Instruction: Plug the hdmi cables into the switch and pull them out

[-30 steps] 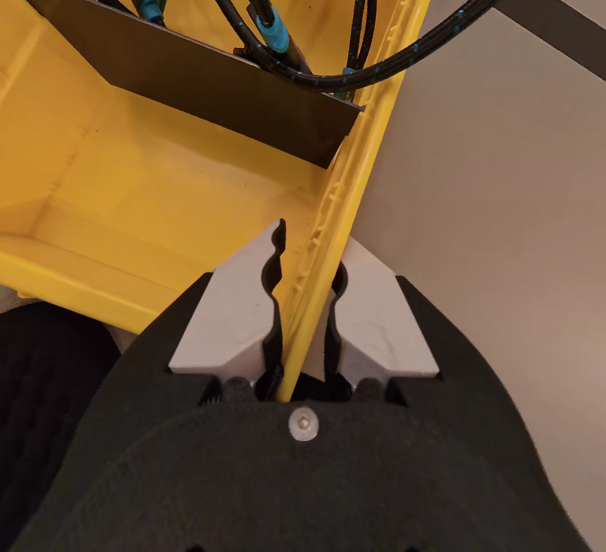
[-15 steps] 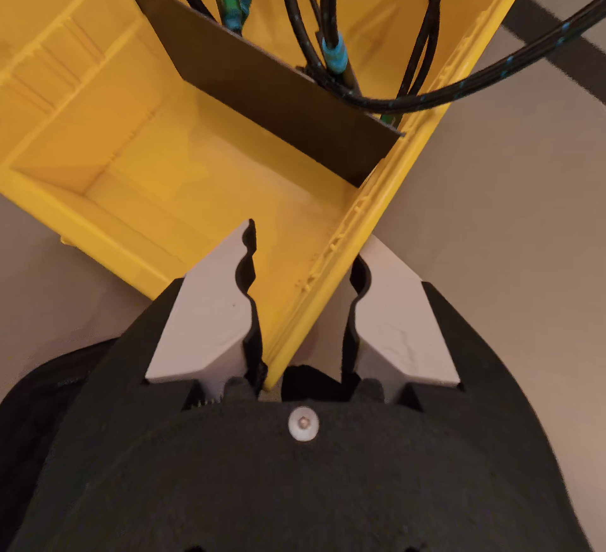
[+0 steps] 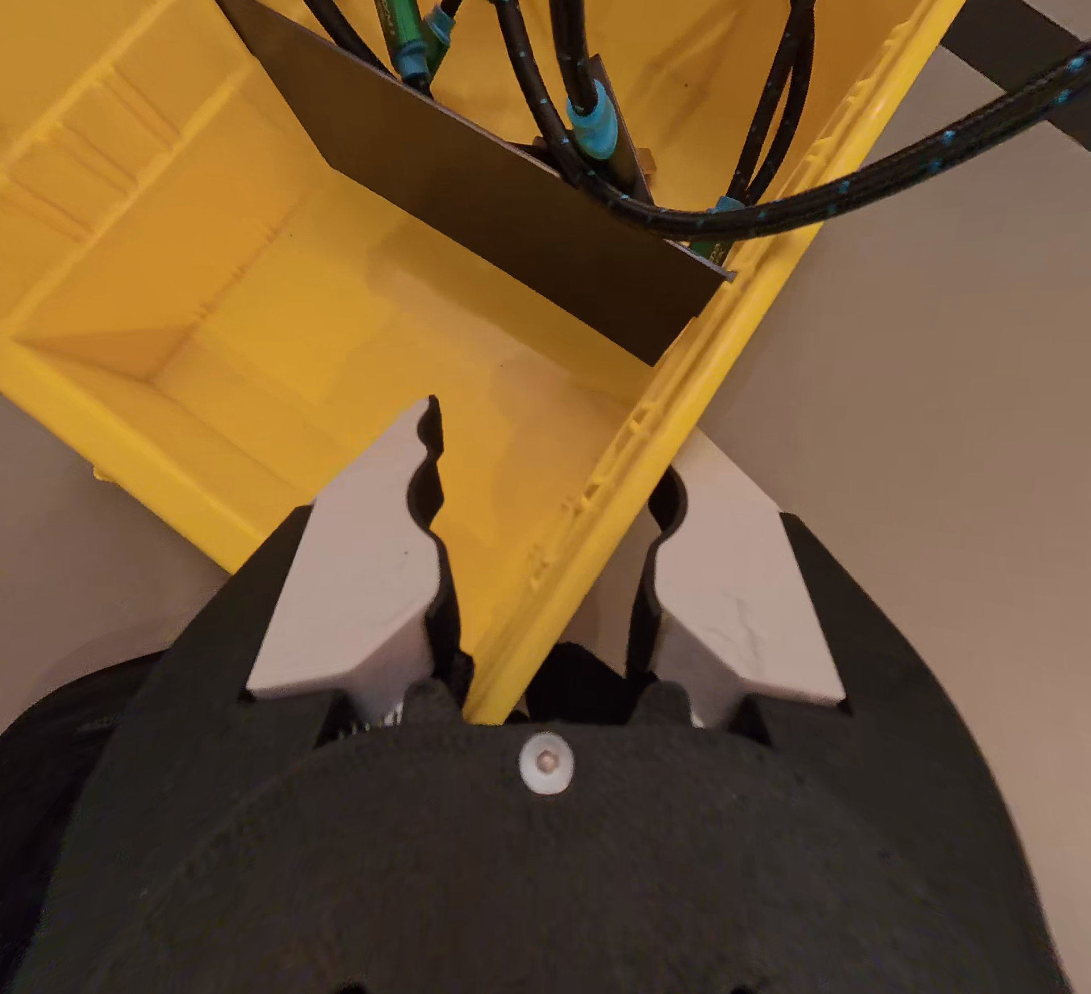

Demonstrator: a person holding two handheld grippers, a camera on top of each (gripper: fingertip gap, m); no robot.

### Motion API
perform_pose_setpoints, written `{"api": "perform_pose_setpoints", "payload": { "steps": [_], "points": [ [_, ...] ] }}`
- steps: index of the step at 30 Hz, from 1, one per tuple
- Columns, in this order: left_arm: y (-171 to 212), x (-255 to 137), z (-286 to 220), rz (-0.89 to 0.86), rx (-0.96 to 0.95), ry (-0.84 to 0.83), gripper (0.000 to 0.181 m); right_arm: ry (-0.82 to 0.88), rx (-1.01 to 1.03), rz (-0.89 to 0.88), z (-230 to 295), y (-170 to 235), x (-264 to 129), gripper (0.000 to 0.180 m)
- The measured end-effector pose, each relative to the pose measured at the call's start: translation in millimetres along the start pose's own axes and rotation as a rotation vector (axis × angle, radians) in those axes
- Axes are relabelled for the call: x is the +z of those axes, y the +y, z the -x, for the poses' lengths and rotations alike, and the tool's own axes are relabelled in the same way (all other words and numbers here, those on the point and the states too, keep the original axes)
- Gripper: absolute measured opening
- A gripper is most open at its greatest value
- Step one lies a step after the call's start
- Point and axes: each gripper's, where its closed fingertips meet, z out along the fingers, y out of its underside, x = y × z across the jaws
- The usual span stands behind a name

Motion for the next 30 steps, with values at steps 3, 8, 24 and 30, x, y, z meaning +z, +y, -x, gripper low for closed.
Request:
{"api": "perform_pose_setpoints", "payload": {
  "steps": [3,8,24,30],
  "points": [
    [0,-11,0,-0.008,0.017,-0.008,0.029,-0.003,0.003,-0.005,4,-4,4,0.069],
    [-6,-37,1,-0.054,0.013,-0.017,0.028,-0.022,0.004,-0.023,22,-14,14,0.076],
    [-44,-156,4,-0.253,-0.045,-0.071,0.028,-0.121,-0.086,-0.038,105,-67,72,0.107],
    [-57,-175,10,-0.32,-0.07,-0.068,0.028,-0.162,-0.124,-0.037,136,-91,97,0.113]
  ]
}}
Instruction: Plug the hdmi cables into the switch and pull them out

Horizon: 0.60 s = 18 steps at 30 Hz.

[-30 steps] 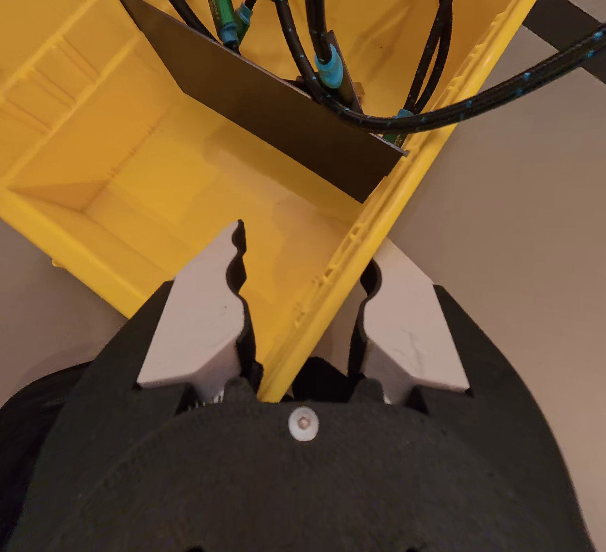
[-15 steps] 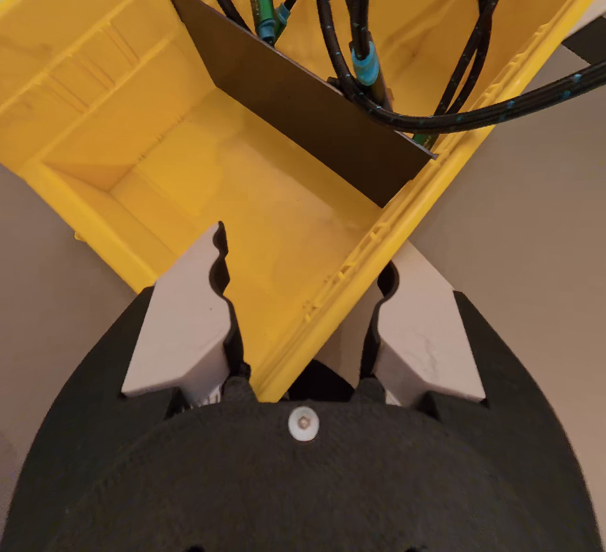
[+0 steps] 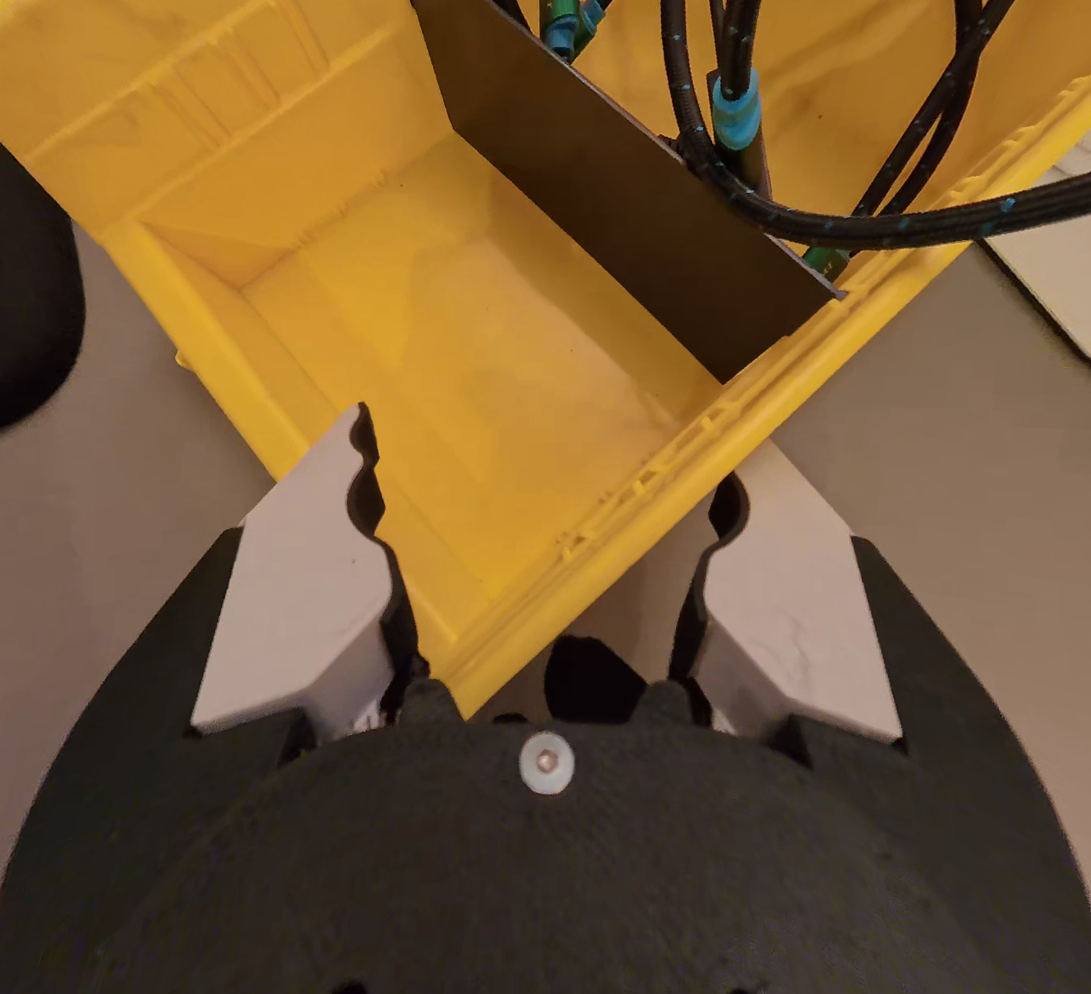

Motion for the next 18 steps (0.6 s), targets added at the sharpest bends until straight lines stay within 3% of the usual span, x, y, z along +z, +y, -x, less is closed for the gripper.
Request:
{"api": "perform_pose_setpoints", "payload": {
  "steps": [6,18],
  "points": [
    [-4,-9,11,-0.008,0.018,-0.027,0.029,-0.048,0.02,-0.004,31,-25,39,0.132],
    [-23,-40,36,-0.095,-0.027,-0.062,0.029,-0.133,0.104,-0.068,74,-92,112,0.141]
  ]
}}
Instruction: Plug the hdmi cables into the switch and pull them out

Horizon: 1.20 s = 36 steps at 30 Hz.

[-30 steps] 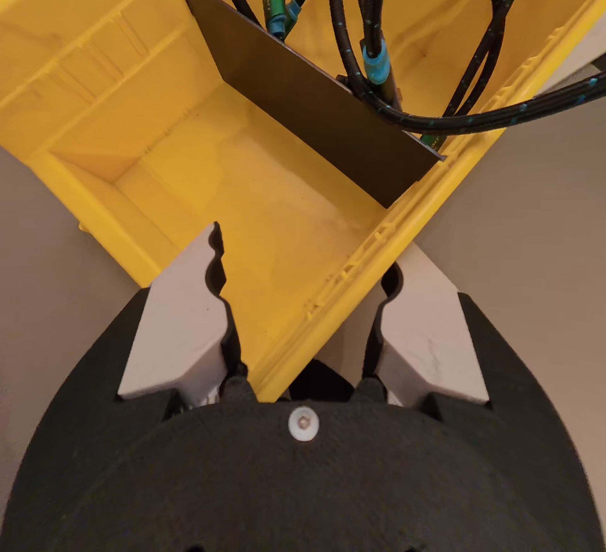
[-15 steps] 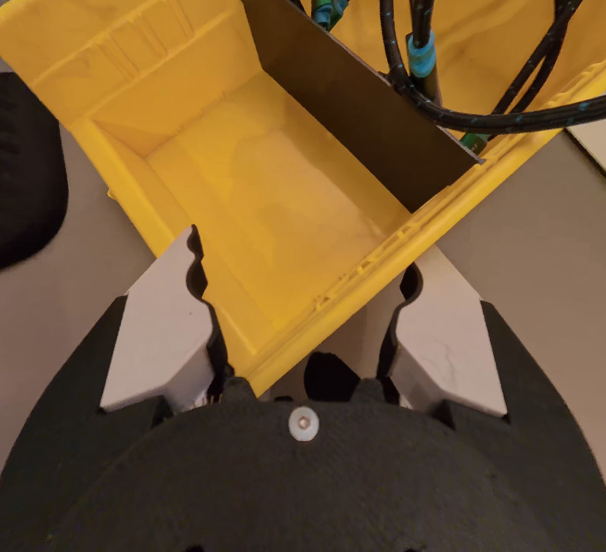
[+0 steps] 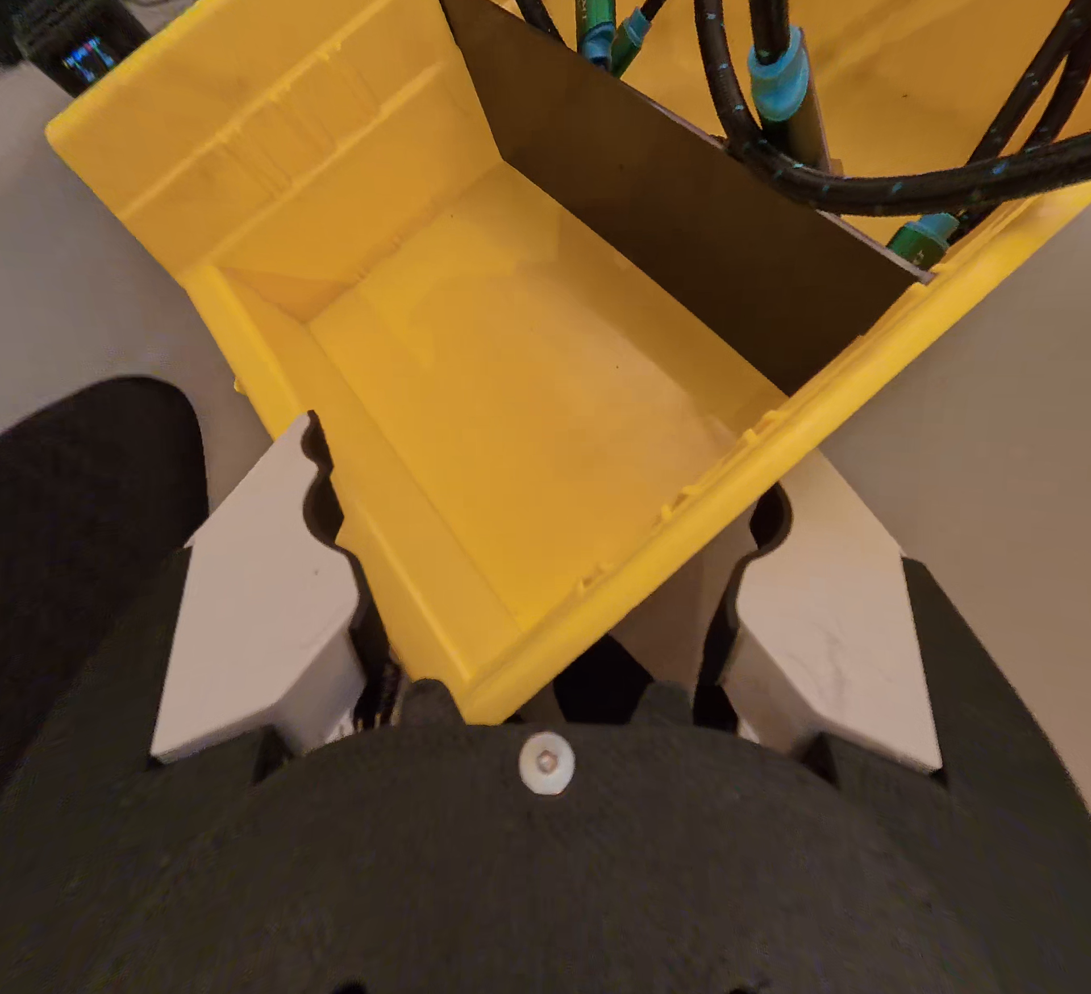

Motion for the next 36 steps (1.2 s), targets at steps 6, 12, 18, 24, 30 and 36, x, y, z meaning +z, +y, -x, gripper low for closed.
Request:
{"api": "perform_pose_setpoints", "payload": {
  "steps": [6,12,18,24,30,36],
  "points": [
    [-9,-6,1,-0.021,0.002,0.0,0.029,-0.052,0.066,-0.056,23,-35,42,0.151],
    [-17,-12,1,-0.035,0.012,-0.007,0.029,-0.091,0.12,-0.098,45,-66,83,0.16],
    [-28,-18,0,-0.065,0.015,-0.01,0.029,-0.148,0.153,-0.117,61,-93,113,0.161],
    [-44,-21,-22,-0.094,0.043,0.032,0.029,-0.195,0.153,-0.115,65,-99,102,0.16],
    [-64,-14,-84,-0.116,0.115,0.137,0.029,-0.081,0.021,-0.228,29,-106,10,0.159],
    [-73,-7,-184,-0.079,0.323,0.237,0.028,0.068,-0.069,-0.327,-5,-80,-129,0.149]
  ]
}}
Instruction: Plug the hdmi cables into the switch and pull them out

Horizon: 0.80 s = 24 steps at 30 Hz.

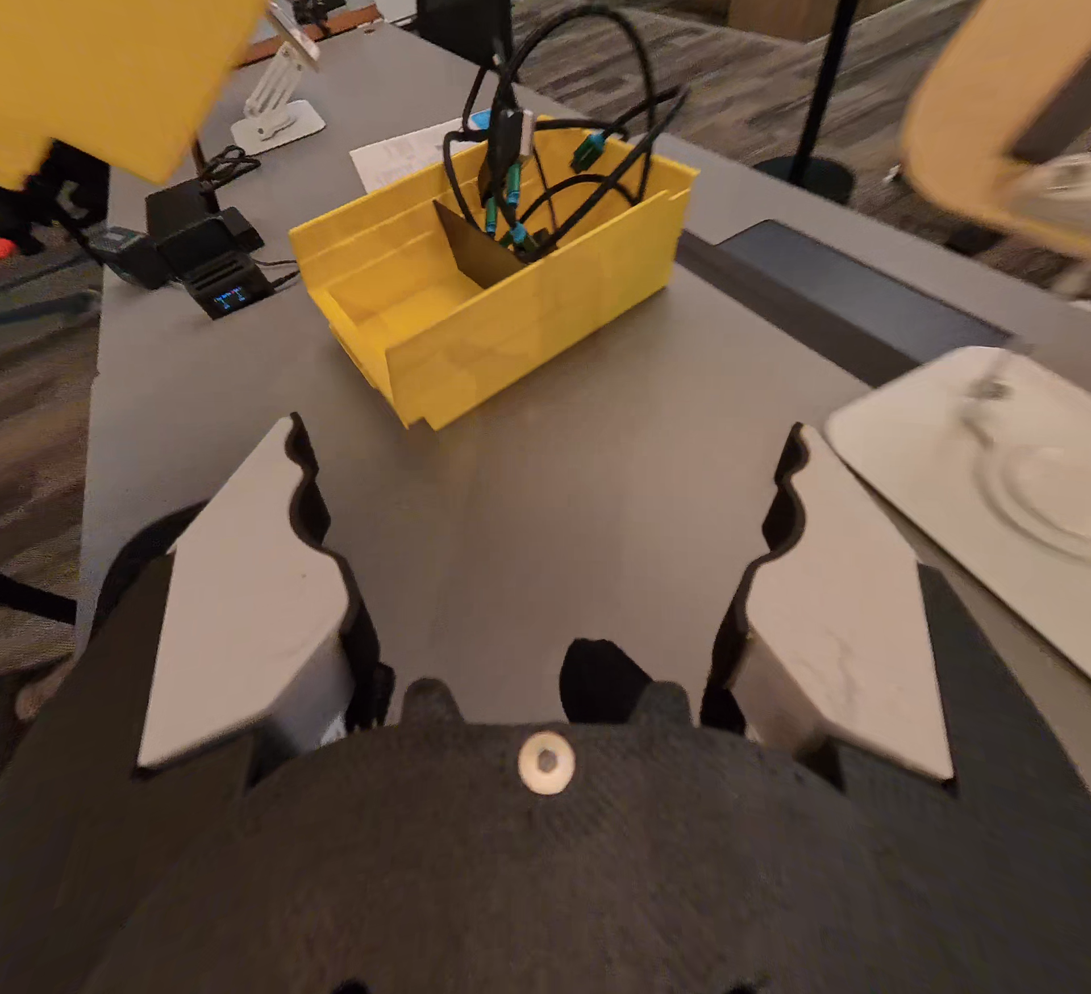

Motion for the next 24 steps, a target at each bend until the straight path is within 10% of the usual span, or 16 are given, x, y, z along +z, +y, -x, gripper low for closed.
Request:
{"api": "perform_pose_setpoints", "payload": {
  "steps": [14,24],
  "points": [
    [32,159,-315,0.193,0.064,0.516,0.028,0.24,0.181,-0.42,-45,12,-265,0.149],
    [113,243,-482,0.368,-0.047,0.685,0.029,0.463,0.297,-0.461,-105,70,-314,0.159]
  ]
}}
